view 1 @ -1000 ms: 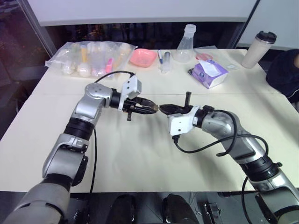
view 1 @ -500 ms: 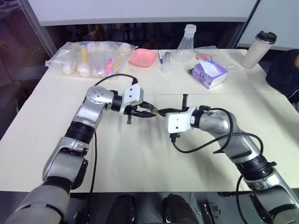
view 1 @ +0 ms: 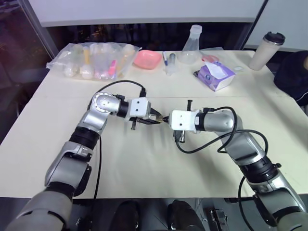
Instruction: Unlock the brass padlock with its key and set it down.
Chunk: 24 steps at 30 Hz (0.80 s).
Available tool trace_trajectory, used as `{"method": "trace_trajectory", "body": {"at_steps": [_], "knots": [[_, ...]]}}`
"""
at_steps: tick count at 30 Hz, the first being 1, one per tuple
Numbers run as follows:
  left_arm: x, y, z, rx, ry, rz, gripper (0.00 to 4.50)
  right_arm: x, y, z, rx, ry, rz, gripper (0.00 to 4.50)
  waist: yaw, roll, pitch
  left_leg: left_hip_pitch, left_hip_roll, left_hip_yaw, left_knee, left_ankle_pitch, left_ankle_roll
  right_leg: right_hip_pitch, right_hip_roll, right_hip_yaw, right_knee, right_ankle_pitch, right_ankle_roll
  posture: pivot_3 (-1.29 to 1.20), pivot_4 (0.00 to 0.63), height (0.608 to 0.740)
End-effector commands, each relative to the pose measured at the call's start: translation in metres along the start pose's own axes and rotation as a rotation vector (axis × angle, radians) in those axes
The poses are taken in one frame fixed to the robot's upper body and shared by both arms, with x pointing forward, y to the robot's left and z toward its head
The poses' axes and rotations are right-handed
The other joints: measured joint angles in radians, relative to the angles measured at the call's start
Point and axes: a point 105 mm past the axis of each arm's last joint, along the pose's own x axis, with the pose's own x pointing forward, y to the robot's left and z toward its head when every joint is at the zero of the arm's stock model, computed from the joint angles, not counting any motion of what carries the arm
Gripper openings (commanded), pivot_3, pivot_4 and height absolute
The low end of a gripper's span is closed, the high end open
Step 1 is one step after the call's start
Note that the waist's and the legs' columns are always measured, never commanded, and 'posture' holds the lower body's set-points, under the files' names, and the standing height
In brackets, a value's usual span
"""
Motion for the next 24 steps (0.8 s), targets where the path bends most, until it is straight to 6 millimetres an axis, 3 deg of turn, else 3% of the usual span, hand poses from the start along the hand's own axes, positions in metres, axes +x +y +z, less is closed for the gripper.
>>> {"method": "trace_trajectory", "body": {"at_steps": [1,4,7,9,21,24], "knots": [[-0.007,0.011,0.013,-0.132,-0.069,0.007,0.74,-0.009,-0.016,0.01,-0.241,-0.018,-0.095,0.59,0.001,0.0,0.0,0.0,0.0,0.0,0.0,0.0,0.0,0.0,0.0,0.0,0.0,0.0,0.0,0.0,0.15,0.715],[-0.011,0.011,0.012,-0.189,-0.068,-0.01,0.74,-0.014,-0.016,0.004,-0.331,0.001,-0.122,1.88,-0.001,0.0,0.0,0.0,-0.001,0.0,0.0,0.0,0.0,0.0,0.001,0.0,0.0,0.0,0.0,0.0,0.15,0.715],[-0.013,0.013,0.014,-0.22,-0.076,-0.009,0.74,-0.019,-0.016,0.004,-0.405,-0.021,-0.153,3.57,-0.001,0.0,0.0,0.0,0.0,0.0,0.0,0.0,0.0,0.0,0.001,0.0,0.0,0.0,0.0,0.0,0.15,0.715],[-0.014,0.016,0.017,-0.241,-0.092,-0.008,0.74,-0.021,-0.017,0.01,-0.441,-0.054,-0.178,4.44,-0.001,0.0,0.0,0.0,0.0,0.0,0.0,0.0,0.0,0.0,0.001,0.0,0.0,0.0,0.0,0.0,0.15,0.715],[-0.016,0.02,0.031,-0.301,-0.142,-0.02,0.74,-0.015,-0.027,0.025,-0.509,-0.14,-0.27,4.44,-0.001,0.0,0.0,0.0,0.0,0.0,0.0,0.003,-0.005,0.0,0.001,0.0,0.0,0.0,0.0,0.0,0.15,0.715],[-0.016,0.018,0.032,-0.303,-0.145,-0.029,0.74,-0.013,-0.027,0.024,-0.525,-0.14,-0.268,3.57,-0.001,0.0,0.0,0.0,0.0,0.0,0.0,0.003,-0.005,0.0,0.0,0.0,0.0,0.0,0.0,0.0,0.15,0.715]]}}
